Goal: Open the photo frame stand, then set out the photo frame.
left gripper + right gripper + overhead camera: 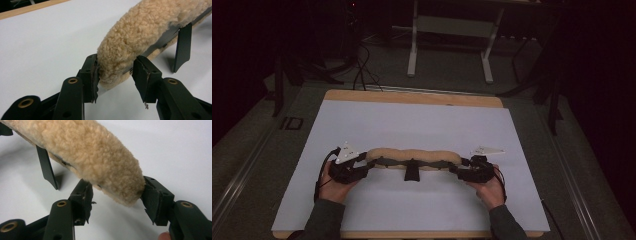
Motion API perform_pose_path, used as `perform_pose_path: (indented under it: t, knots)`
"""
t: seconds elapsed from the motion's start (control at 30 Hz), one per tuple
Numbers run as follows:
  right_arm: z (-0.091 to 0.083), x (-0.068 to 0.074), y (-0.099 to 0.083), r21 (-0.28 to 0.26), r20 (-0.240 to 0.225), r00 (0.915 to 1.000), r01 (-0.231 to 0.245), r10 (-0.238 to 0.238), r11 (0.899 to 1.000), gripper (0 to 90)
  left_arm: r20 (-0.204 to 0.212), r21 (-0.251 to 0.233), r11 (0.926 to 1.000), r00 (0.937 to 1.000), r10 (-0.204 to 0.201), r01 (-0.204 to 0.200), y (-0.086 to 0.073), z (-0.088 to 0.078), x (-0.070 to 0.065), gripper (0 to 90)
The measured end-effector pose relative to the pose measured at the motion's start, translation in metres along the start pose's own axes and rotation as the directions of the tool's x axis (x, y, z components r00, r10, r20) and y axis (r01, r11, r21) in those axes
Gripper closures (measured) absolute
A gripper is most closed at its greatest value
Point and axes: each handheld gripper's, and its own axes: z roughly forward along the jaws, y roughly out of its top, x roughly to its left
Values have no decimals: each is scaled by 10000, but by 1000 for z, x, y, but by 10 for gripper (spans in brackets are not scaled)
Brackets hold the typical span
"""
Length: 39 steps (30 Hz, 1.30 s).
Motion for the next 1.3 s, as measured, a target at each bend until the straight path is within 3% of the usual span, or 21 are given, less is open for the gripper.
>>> perform_pose_path:
  t: [0.4,0.63,0.83,1.03,1.17,1.3]
  knots:
    - [-4,3,-1,308,-107,9999,51,-48,9995,335,-47,56,10000,10000,77,-77,-1,-2,-3,568]
    - [-8,6,-2,791,370,9985,375,-405,9962,424,66,19,10000,10000,-54,53,-3,-7,-2,582]
    - [-12,7,-5,1023,433,9971,583,-630,9930,449,168,-129,9997,9996,-214,217,-4,-11,-1,603]
    - [-8,4,-9,1793,750,9951,506,-649,9825,483,561,-215,9991,9978,-347,360,-5,-18,4,624]
    - [-9,6,-7,1687,585,9955,639,-747,9836,501,871,-442,9976,9950,-484,524,-6,-26,9,610]
    - [-8,7,-8,1760,401,9967,628,-709,9824,518,1232,-792,9910,9876,-975,1077,-6,-33,16,599]
